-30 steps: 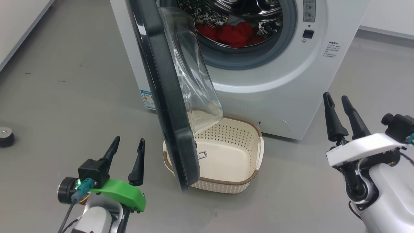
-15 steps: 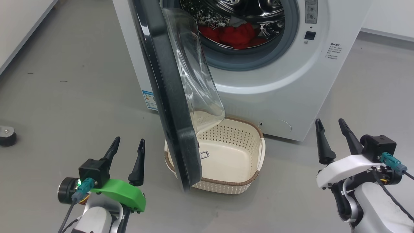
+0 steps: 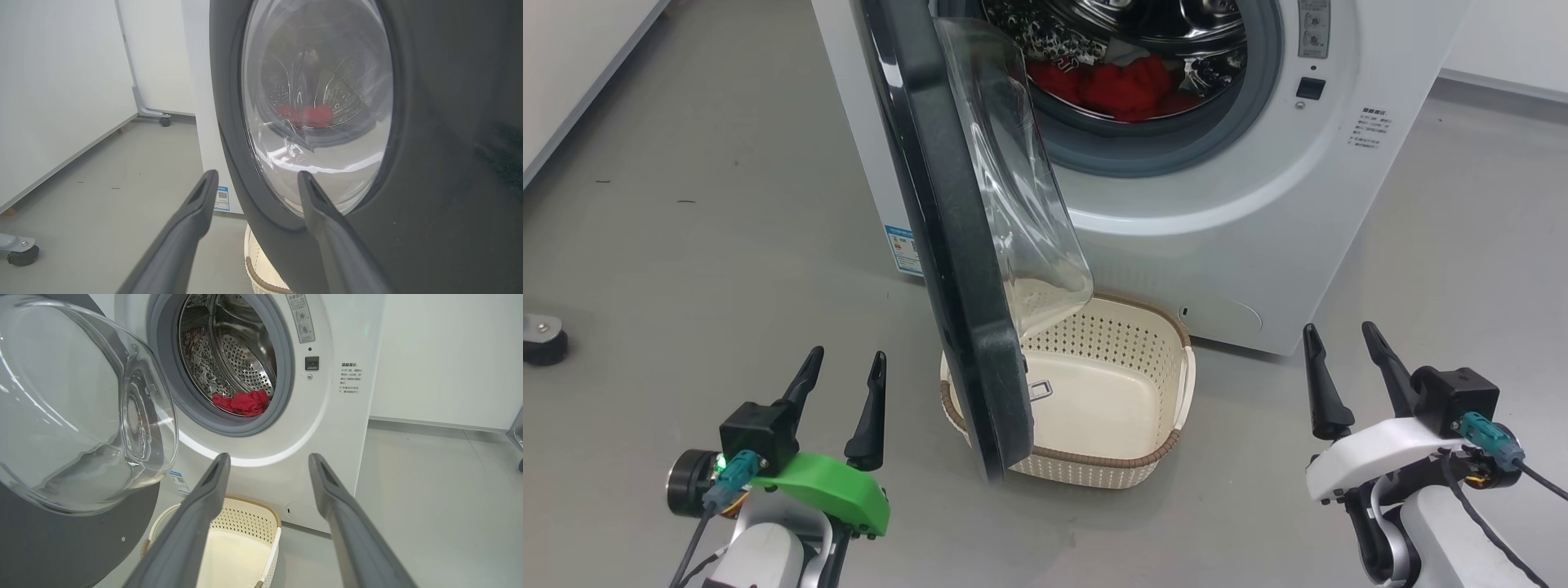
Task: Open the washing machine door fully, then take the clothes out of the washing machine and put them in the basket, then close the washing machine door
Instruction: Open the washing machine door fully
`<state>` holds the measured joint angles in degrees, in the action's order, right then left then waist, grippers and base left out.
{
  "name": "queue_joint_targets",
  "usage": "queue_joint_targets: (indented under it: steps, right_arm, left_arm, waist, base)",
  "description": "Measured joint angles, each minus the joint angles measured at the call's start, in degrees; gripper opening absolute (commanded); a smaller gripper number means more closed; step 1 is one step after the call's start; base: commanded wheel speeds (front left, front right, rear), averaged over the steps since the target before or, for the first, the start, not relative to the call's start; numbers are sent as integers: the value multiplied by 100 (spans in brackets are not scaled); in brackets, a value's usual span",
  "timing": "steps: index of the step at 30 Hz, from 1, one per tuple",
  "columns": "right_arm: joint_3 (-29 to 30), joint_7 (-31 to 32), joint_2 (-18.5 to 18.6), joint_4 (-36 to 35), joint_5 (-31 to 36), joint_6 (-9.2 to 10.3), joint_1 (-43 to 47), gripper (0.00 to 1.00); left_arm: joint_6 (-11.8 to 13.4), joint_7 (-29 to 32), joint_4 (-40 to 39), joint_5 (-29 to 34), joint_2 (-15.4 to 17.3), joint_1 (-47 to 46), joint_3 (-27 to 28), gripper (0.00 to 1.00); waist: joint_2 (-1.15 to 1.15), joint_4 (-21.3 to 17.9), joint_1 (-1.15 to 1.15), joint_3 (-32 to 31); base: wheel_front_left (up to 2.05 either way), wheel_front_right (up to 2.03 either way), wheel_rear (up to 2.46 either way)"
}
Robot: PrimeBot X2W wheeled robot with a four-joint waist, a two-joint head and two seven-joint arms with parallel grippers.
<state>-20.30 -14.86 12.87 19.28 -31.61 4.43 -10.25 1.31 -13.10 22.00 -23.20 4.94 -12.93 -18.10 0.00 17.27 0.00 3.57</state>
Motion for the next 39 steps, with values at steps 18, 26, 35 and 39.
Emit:
queue_joint_targets:
  steps: [18, 26, 35, 39]
  right_arm:
    - [323, 0, -308, -9, 410, 33, 136, 100]
    - [457, 0, -388, 2, 573, 16, 152, 100]
    - [548, 0, -439, 37, 724, -85, 193, 100]
    - [578, 0, -500, 54, 776, -110, 252, 100]
  left_arm:
    - [19, 45, -13, 0, 4, 2, -3, 100]
    - [23, 46, -24, 0, 8, 2, -7, 9]
    - [94, 36, -299, 3, 37, -9, 81, 0]
    - [144, -15, -614, 22, 71, -46, 169, 0]
  waist:
    - [0, 4, 0, 24]
    - [0, 24, 0, 22]
    - [0, 65, 0, 16]
    - [0, 94, 0, 3]
  base:
    - [0, 0, 0]
    - [0, 0, 0]
    - [0, 0, 0]
    - [0, 0, 0]
